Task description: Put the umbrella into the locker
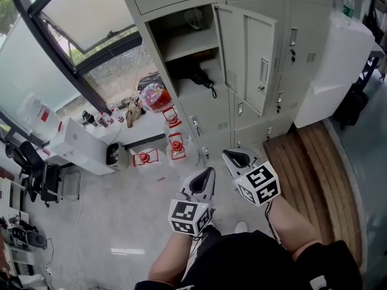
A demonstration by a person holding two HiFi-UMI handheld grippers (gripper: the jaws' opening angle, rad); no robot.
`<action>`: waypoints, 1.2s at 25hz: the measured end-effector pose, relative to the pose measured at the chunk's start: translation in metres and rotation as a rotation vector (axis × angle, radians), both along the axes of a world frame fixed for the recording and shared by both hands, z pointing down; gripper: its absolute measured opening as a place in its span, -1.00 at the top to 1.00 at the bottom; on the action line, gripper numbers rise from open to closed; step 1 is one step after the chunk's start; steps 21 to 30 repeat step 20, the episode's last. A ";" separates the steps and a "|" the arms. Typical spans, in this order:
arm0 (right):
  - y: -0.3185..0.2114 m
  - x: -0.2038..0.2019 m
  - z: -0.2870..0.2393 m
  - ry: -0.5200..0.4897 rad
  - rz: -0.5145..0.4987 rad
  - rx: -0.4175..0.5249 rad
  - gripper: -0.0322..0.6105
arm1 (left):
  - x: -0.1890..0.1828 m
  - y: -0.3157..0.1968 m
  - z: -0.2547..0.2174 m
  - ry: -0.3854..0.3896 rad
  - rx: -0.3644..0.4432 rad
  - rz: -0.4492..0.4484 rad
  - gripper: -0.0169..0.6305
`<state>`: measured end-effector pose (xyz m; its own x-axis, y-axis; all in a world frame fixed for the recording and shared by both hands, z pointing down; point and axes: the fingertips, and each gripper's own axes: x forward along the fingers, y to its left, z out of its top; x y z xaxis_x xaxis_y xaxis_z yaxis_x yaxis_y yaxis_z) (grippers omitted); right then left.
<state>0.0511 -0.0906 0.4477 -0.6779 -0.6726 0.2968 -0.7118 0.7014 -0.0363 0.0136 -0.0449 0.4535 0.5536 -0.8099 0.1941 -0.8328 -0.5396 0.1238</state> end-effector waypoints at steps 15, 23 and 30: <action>0.007 -0.003 -0.004 -0.010 -0.002 0.002 0.73 | -0.001 0.007 -0.005 -0.013 0.009 0.009 0.90; 0.008 -0.005 -0.003 -0.009 -0.007 0.006 0.73 | -0.001 0.007 -0.004 -0.011 0.011 0.007 0.90; 0.008 -0.005 -0.003 -0.009 -0.007 0.006 0.73 | -0.001 0.007 -0.004 -0.011 0.011 0.007 0.90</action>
